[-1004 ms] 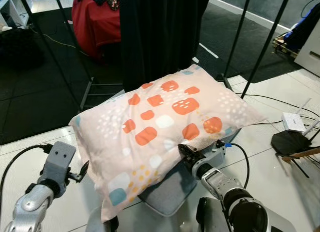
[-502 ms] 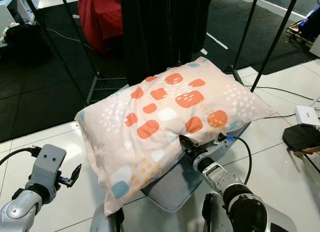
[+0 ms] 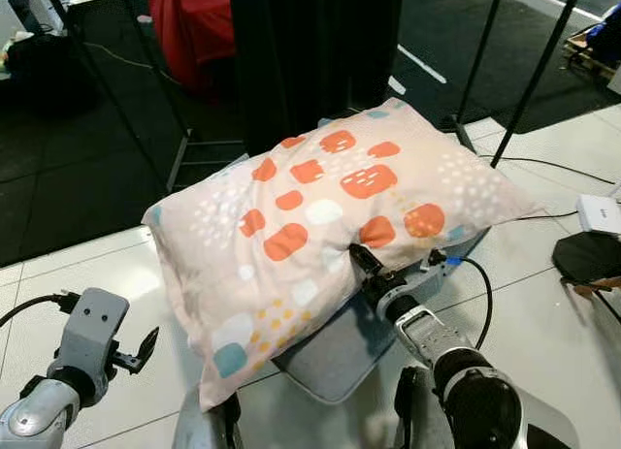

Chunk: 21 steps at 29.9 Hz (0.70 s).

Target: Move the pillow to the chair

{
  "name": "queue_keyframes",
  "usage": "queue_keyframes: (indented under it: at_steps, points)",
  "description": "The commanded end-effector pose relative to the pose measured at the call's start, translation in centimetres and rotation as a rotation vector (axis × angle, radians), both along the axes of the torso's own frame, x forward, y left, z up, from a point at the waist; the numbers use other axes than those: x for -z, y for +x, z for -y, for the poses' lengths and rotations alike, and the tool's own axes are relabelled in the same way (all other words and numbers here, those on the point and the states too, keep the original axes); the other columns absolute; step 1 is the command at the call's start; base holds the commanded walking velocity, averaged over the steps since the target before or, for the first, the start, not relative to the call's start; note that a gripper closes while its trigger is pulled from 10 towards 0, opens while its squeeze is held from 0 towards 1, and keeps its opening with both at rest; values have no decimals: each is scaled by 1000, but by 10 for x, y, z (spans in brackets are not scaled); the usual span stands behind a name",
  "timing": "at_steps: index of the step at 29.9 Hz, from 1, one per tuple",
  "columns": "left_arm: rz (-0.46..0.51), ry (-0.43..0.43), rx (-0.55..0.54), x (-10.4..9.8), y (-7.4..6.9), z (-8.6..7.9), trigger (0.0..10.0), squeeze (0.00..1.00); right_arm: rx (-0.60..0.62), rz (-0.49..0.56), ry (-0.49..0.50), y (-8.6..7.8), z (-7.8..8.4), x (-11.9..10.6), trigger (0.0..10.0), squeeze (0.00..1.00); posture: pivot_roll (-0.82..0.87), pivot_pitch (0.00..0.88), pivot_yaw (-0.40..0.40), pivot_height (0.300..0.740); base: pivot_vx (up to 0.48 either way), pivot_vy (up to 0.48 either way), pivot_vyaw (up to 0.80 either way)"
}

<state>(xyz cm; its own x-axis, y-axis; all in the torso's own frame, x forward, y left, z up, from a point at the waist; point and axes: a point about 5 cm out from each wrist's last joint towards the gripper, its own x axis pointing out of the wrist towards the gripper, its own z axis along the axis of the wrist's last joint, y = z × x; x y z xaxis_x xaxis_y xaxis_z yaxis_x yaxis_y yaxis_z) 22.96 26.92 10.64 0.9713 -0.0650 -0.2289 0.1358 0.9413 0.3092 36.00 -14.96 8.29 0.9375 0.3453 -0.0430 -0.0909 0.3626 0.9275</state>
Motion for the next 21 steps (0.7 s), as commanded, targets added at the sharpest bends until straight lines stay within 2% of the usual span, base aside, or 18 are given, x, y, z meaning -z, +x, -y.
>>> queue_keyframes:
  at_steps: [1,2,9,11,15,21]
  points:
    - [-25,12,-18,1,-6,-8,10000,0,-22,6,45,0,-8,-1,10000,208,288,303,97,360,0,0,0]
    - [-26,16,-17,0,-8,-8,10000,0,-39,28,71,1,-10,-5,10000,0,289,304,97,360,0,0,0]
    - [-31,29,-9,-3,-11,-8,10000,0,-63,57,98,6,-16,-14,10000,0,297,314,101,360,0,0,0]
    - [-32,38,-3,-5,-11,-7,10000,0,-70,50,88,7,-21,-16,0,0,289,303,102,360,0,0,0]
    - [-33,39,-2,-5,-11,-7,10000,0,-71,48,85,8,-22,-16,0,0,289,303,102,360,0,0,0]
    - [-25,37,2,-5,-3,-4,10000,0,-15,27,60,7,-9,-12,0,0,262,282,91,360,0,0,0]
